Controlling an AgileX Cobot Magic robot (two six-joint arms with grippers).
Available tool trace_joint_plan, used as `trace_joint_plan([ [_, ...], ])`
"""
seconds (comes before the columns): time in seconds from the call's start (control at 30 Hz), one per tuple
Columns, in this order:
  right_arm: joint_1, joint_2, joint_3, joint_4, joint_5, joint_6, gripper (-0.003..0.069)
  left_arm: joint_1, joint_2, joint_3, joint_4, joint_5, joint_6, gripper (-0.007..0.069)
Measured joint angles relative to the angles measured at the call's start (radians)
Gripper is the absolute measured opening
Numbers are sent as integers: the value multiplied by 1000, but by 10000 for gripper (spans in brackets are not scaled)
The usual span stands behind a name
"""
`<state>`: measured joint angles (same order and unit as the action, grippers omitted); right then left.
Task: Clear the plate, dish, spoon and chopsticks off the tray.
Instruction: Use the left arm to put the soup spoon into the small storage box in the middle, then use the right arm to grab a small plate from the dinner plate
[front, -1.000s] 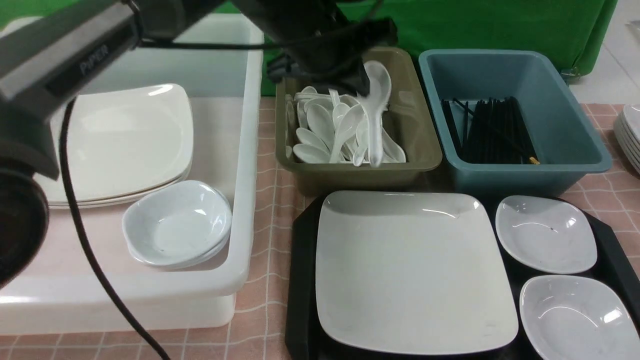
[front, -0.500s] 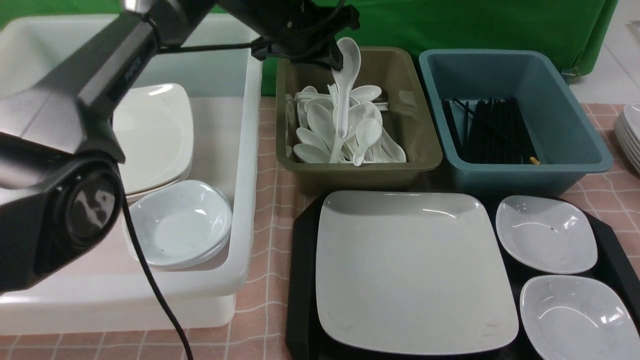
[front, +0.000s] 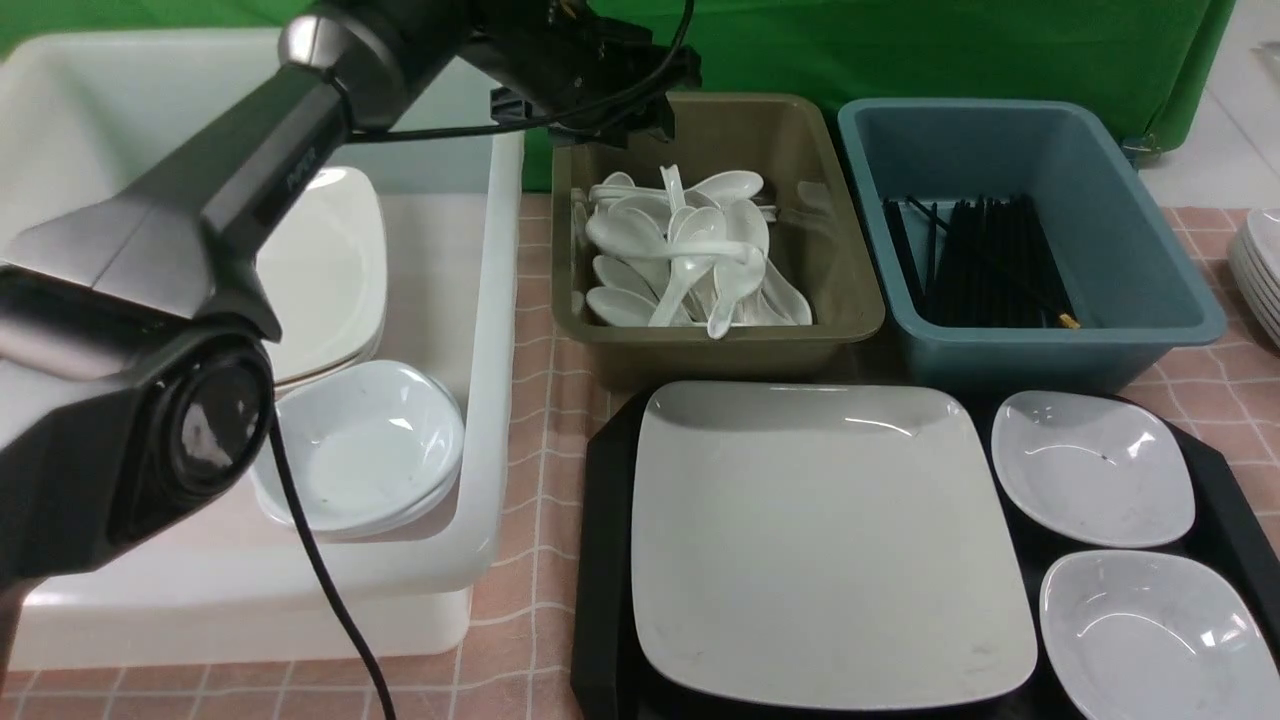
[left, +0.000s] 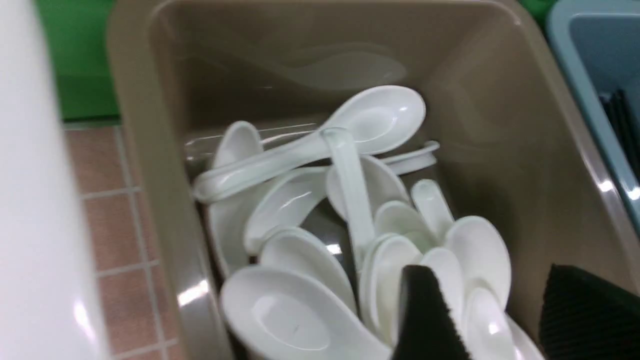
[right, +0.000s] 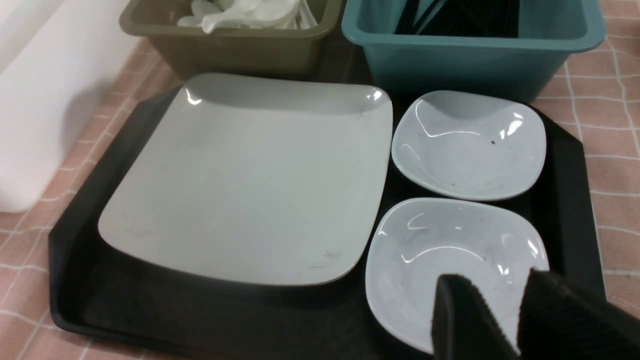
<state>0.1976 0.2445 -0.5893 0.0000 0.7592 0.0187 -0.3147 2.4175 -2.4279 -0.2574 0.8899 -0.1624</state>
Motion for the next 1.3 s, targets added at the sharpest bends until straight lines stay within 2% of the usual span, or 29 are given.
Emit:
trace_joint_plan([
  [0.07, 0, 0, 0, 0, 0, 0, 239, 1, -4, -2, -1, 20, -1, 382],
  [0.1, 0, 0, 0, 0, 0, 0, 239, 1, -12, -16, -5, 81, 1, 405],
  [0.23, 0, 0, 0, 0, 1, 0, 239, 1, -49, -69, -8, 213, 21, 372],
  [0.3, 0, 0, 0, 0, 1, 0, 239, 1, -111, -125, -8, 299, 72, 260],
  [0.33, 0, 0, 0, 0, 1, 0, 239, 1, -111, -125, -8, 302, 72, 249],
  [0.4, 0, 2, 0, 0, 3, 0, 235, 1, -205, -143, -13, 316, 109, 108],
  [0.47, 0, 6, 0, 0, 12, 0, 214, 1, -263, -140, -24, 318, 136, 39],
  [0.5, 0, 15, 0, 0, 27, 0, 183, 1, -310, -122, -36, 318, 153, 16],
  [0.53, 0, 15, 0, 0, 27, 0, 183, 1, -326, -112, -38, 318, 162, 13],
  [0.57, 0, 30, 0, 0, 50, 0, 132, 1, -398, -48, -57, 317, 168, 2],
  [0.63, 0, 41, 0, 0, 70, 0, 95, 1, -449, 13, -64, 317, 175, 1],
  [0.7, 0, 64, 0, 0, 108, -3, 34, 1, -585, 218, -79, 317, 194, 0],
  [0.73, 0, 77, 0, 0, 123, -4, 30, 1, -670, 363, -82, 319, 203, 0],
  [0.8, 0, 95, 0, 0, 134, -7, 30, 1, -743, 491, -82, 320, 208, 0],
  [0.83, 0, 113, 0, 0, 137, -8, 30, 1, -825, 639, -81, 324, 213, 0],
  [0.97, 0, 197, 0, 0, 149, -13, 30, 1, -1039, 1003, -67, 316, 215, 0],
  [1.07, 0, 247, 0, 0, 150, -19, 30, 1, -1124, 1142, -104, 270, 214, 2],
  [1.1, 0, 292, 0, 0, 150, -19, 32, 1, -1180, 1242, -155, 237, 214, 4],
  [1.2, 0, 358, 0, 0, 150, -19, 34, 1, -1223, 1349, -249, 223, 216, 23],
  [1.3, 0, 411, 0, 0, 149, -19, 37, -11, -1218, 1406, -284, 214, 258, 65],
])
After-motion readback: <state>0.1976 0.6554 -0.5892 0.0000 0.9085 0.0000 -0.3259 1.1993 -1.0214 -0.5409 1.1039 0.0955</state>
